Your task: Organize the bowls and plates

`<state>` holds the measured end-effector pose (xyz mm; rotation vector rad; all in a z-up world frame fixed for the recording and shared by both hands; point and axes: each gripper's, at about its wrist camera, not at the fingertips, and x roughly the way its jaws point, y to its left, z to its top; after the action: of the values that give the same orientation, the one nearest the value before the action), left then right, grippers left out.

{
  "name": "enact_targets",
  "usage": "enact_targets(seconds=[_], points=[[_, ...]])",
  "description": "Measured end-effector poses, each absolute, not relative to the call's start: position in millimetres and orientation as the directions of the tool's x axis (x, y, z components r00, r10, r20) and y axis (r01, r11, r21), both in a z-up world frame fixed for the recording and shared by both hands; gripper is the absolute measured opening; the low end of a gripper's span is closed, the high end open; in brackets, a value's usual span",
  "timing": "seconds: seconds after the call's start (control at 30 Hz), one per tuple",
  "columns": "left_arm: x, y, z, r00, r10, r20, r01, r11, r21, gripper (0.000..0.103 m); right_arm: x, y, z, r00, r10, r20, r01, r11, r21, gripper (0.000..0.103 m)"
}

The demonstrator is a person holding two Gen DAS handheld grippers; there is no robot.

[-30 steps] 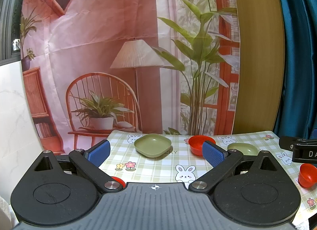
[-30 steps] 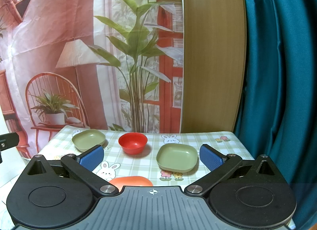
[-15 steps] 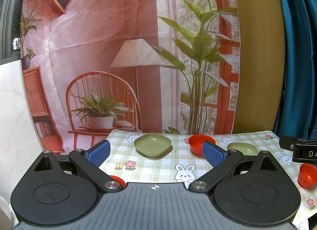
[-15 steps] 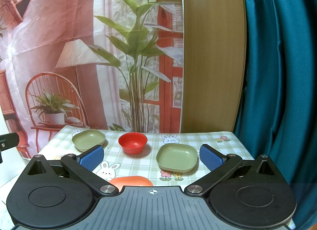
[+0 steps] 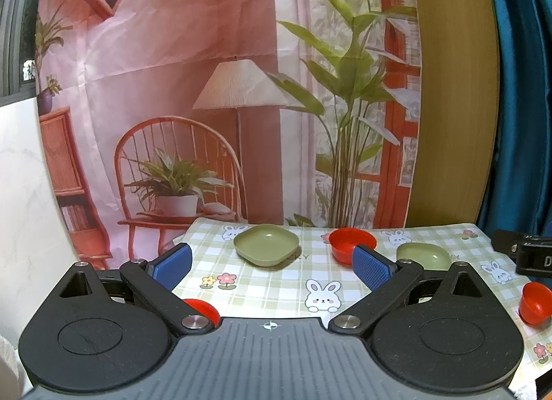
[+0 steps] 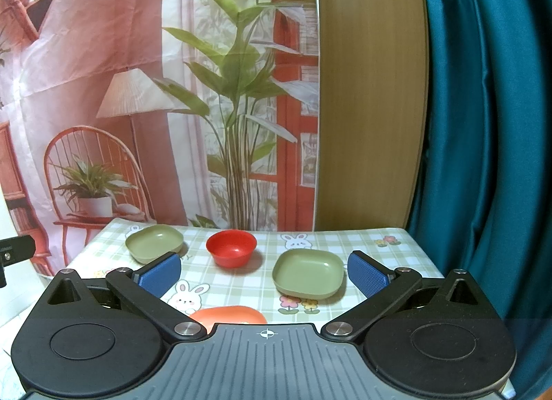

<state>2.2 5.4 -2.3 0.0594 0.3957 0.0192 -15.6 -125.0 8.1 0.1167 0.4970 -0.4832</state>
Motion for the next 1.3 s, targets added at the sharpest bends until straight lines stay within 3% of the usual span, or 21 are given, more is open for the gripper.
enact_targets(seconds=[0.63,1.3], points=[[72,3,4,0.924,0.125,-0.362,-0.081,0.988,0.133,0.100,21,-184,9,0.817,-0.424,-0.392,0.452,0.892,-0.024,0.103],[143,68,2,0.896,0.183,-0.405,-0.122,0.978,0.171,0.100,83,-208,-53,0.788,-0.369,-0.493,0.412,0.911,-0.024,0.103]])
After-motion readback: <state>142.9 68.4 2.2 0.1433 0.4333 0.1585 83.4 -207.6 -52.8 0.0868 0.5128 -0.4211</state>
